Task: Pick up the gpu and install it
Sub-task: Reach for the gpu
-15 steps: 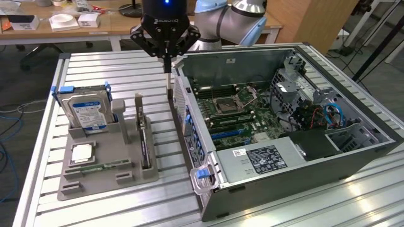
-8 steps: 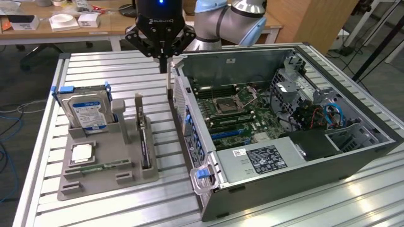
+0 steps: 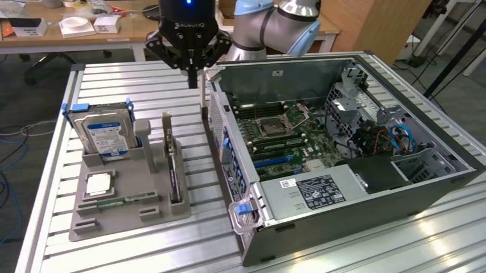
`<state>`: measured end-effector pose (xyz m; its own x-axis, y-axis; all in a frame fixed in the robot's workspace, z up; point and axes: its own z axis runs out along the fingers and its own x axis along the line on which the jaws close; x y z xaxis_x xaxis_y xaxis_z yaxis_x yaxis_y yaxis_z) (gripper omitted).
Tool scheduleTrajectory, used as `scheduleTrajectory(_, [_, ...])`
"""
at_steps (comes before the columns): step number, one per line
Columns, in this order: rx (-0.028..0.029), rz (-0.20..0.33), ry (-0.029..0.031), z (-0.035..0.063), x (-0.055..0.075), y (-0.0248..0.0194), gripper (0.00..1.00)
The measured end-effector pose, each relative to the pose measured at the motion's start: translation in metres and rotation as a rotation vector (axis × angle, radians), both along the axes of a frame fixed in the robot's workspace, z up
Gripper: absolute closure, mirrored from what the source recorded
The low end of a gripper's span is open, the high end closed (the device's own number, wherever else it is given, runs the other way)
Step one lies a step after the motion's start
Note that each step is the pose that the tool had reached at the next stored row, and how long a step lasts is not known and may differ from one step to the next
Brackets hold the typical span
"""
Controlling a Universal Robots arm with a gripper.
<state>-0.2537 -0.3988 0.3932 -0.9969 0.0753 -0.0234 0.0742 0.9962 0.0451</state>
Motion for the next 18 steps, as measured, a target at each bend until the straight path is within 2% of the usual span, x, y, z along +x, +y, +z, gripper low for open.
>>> scheduleTrajectory(18, [0.0,0.0,0.0001,0.0,-0.016,0.0,0.89])
